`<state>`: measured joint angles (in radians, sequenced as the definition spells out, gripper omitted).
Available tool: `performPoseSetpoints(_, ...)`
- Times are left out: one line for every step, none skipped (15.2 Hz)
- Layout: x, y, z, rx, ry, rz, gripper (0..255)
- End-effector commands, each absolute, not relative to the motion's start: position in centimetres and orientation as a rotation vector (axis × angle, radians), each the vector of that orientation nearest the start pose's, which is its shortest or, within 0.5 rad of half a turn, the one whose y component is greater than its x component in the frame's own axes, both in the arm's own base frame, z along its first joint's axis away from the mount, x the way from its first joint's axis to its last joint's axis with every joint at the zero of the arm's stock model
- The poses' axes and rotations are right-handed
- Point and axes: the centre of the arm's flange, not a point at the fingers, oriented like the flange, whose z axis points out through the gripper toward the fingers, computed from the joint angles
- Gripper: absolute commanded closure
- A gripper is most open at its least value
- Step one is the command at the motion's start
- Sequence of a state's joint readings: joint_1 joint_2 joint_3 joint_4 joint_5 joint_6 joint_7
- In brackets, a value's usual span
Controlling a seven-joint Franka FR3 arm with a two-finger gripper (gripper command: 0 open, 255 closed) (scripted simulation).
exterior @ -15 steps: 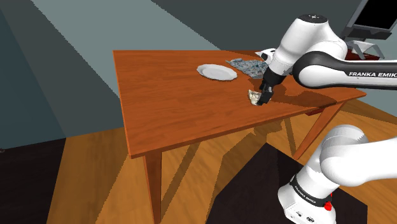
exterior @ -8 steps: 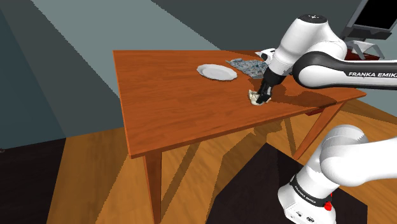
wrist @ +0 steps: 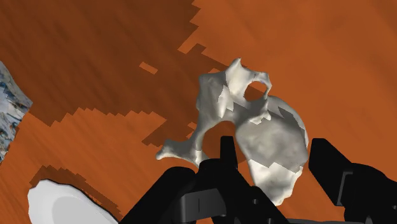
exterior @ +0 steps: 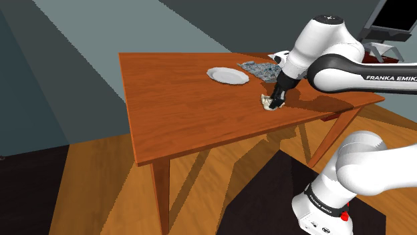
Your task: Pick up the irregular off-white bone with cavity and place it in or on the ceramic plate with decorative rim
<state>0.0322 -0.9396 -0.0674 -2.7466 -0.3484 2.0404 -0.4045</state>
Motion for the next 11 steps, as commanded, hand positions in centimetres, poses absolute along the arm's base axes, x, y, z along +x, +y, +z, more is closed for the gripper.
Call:
performPoseSetpoints(29.7, -3.0, 49.9, -3.331, -0.873, -0.298, 255)
performPoseSetpoints(29.7, -3.0, 50.5, -3.331, -0.873, -0.298, 255)
performPoseSetpoints(29.7, -3.0, 51.0, -3.331, -0.873, -0.298, 255)
performPoseSetpoints(29.7, -3.0, 51.5, -3.331, -0.873, -0.298, 255)
performPoseSetpoints(29.7, -3.0, 52.0, -3.331, -0.873, -0.298, 255)
performPoseSetpoints(29.7, -3.0, 52.6, -3.331, -0.873, -0.298, 255)
performPoseSetpoints(29.7, -3.0, 53.1, -3.331, -0.873, -0.298, 255)
performPoseSetpoints(29.7, -3.0, 53.6, -3.331, -0.873, -0.298, 255)
performPoseSetpoints(29.7, -3.0, 54.2, -3.331, -0.873, -0.298, 255)
performPoseSetpoints(29.7, -3.0, 54.7, -3.331, -0.873, -0.298, 255)
performPoseSetpoints(29.7, -3.0, 55.2, -3.331, -0.873, -0.298, 255)
